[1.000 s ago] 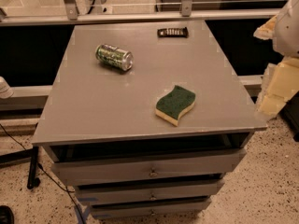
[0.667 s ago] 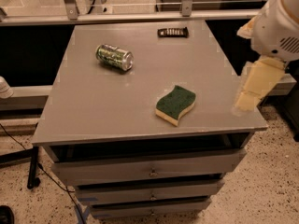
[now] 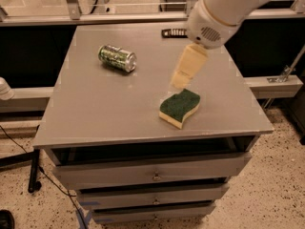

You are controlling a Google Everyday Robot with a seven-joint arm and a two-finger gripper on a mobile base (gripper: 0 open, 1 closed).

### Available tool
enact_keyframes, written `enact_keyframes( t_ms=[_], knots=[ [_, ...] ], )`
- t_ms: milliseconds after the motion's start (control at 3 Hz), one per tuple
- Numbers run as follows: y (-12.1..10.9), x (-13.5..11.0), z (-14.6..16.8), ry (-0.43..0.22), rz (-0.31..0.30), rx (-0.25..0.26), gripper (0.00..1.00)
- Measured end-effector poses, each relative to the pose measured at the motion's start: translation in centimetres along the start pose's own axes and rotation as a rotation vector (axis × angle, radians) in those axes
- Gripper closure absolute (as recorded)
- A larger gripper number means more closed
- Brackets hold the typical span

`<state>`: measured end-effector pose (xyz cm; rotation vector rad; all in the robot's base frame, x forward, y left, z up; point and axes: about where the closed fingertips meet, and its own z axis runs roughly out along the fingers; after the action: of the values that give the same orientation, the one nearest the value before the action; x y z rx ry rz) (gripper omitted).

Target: Place green can upright

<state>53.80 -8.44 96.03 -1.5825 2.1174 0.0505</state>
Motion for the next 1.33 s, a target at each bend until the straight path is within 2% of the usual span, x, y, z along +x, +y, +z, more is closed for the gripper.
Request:
enact_keyframes(
  t_ms=[667, 1000, 1333],
  knots=[
    [-4.3, -10.0, 7.4, -0.108, 0.086, -0.011, 0.00],
    [-4.3, -10.0, 7.4, -0.108, 0.086, -0.011, 0.00],
    [-4.4, -10.6, 8.2, -0.127, 0.124, -0.010, 0.00]
  ],
)
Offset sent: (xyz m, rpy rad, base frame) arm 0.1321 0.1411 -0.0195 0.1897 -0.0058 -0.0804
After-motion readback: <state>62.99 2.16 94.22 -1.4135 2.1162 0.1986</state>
